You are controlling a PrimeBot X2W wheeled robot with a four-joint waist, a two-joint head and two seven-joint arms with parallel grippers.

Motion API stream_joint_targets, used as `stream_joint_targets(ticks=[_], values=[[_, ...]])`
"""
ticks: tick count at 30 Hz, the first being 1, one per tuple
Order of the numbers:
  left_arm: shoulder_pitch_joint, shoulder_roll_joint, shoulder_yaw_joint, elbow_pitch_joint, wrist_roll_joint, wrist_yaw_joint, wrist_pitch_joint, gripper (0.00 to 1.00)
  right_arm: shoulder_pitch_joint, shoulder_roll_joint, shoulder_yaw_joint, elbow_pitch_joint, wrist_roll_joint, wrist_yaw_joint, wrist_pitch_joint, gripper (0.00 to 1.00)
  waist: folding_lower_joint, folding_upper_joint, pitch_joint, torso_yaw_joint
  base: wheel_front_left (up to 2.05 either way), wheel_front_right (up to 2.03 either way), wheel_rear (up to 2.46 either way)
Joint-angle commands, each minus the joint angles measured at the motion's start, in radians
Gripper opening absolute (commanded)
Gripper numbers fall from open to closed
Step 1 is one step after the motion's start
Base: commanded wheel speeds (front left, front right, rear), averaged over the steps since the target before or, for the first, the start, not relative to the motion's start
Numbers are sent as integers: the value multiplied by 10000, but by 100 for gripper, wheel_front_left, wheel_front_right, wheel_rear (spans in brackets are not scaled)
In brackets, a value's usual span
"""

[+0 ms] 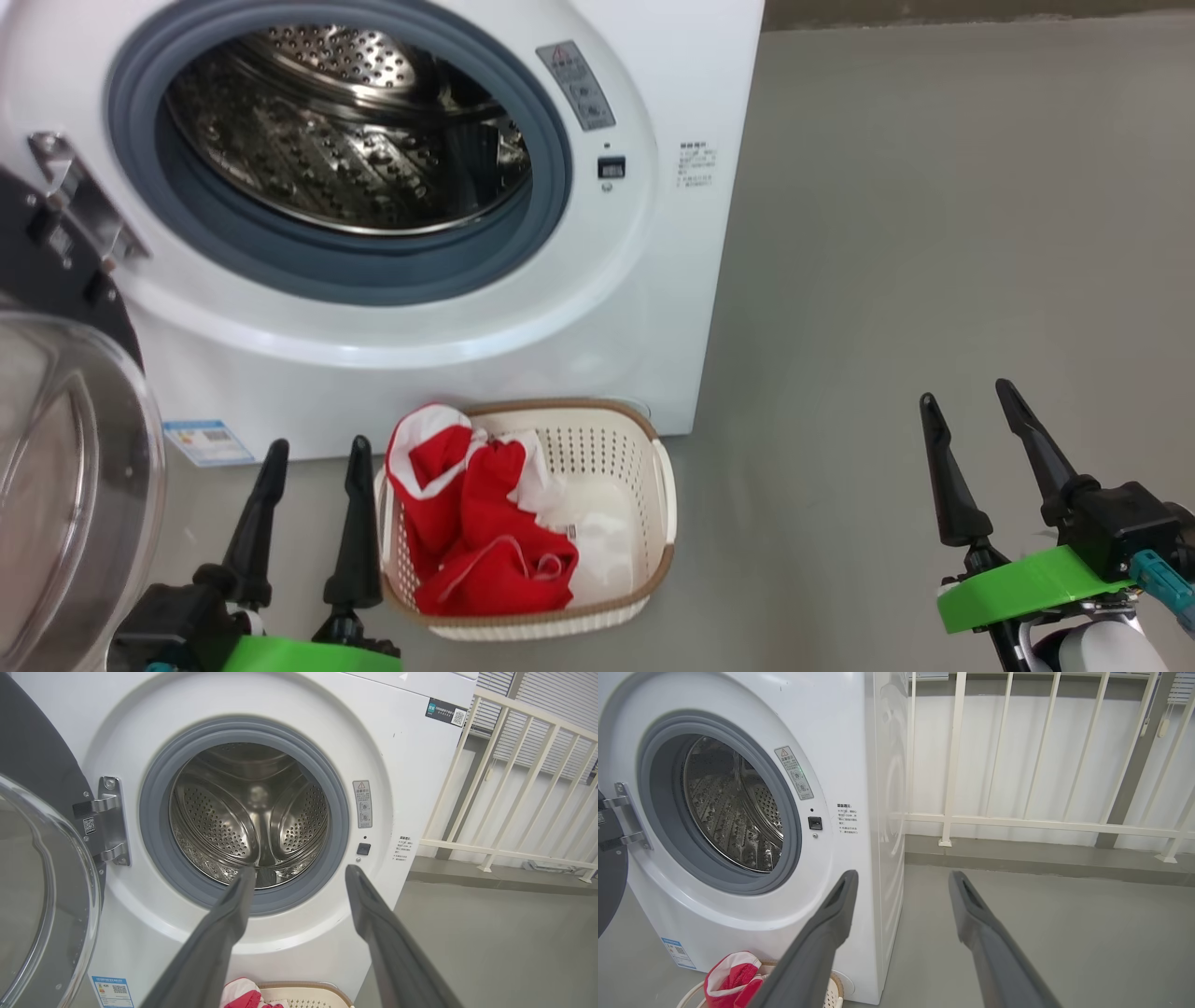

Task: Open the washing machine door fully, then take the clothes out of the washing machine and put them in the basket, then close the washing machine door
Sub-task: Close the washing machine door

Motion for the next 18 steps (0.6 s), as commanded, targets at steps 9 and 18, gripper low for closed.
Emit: stream_joint_targets(ticks=[9,18], values=[[-150,171,181,-179,-32,-51,-100,100,-181,-73,115,-230,-208,-9,-63,100,0,-1,40,86,-111,111,0],[-172,186,98,-87,71,129,-89,100,-174,-73,80,-211,-295,-9,-63,100,0,-1,68,211,-14,14,0]])
